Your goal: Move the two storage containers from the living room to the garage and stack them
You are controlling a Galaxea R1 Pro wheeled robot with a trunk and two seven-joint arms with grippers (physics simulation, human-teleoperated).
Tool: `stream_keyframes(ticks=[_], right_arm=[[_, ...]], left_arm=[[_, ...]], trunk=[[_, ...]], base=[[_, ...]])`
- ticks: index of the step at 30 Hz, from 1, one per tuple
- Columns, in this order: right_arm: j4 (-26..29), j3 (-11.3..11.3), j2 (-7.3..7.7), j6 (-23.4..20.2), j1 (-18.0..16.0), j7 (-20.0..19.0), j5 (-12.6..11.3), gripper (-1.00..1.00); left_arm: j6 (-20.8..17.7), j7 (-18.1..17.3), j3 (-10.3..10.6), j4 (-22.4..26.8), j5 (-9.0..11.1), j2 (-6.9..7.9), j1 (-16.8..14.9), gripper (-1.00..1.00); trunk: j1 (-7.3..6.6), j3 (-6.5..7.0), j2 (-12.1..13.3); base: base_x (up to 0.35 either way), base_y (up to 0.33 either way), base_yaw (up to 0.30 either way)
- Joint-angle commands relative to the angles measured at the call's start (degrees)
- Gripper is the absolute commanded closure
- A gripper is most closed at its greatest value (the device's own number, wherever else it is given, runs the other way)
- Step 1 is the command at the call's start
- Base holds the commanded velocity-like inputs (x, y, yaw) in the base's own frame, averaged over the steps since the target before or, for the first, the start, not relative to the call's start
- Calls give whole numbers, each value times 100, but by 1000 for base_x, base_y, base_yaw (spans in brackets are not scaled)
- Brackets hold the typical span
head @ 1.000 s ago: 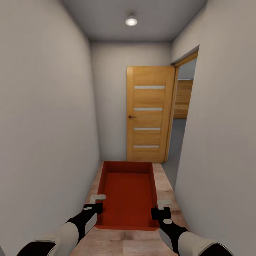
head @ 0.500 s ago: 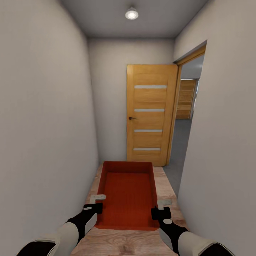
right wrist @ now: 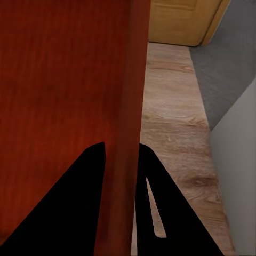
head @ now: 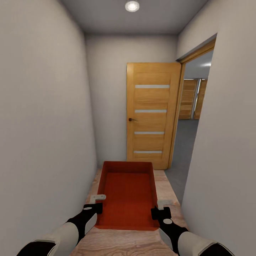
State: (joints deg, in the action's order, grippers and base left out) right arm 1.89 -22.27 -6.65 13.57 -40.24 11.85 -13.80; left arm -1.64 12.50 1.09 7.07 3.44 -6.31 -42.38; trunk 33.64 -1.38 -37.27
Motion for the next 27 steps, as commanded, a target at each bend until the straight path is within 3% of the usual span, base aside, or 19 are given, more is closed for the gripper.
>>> stream_keyframes(ticks=[1, 27], right_arm=[[13, 443, -2, 23, -10, 2, -8, 100], [13, 443, -2, 23, -10, 2, -8, 100]], left_arm=[[-20, 51, 3, 5, -18, 42, 1, 100], [-15, 51, 1, 5, -18, 41, 1, 100]], trunk=[[5, -10, -9], [5, -10, -9]], base=[[322, 0, 0], [322, 0, 0]])
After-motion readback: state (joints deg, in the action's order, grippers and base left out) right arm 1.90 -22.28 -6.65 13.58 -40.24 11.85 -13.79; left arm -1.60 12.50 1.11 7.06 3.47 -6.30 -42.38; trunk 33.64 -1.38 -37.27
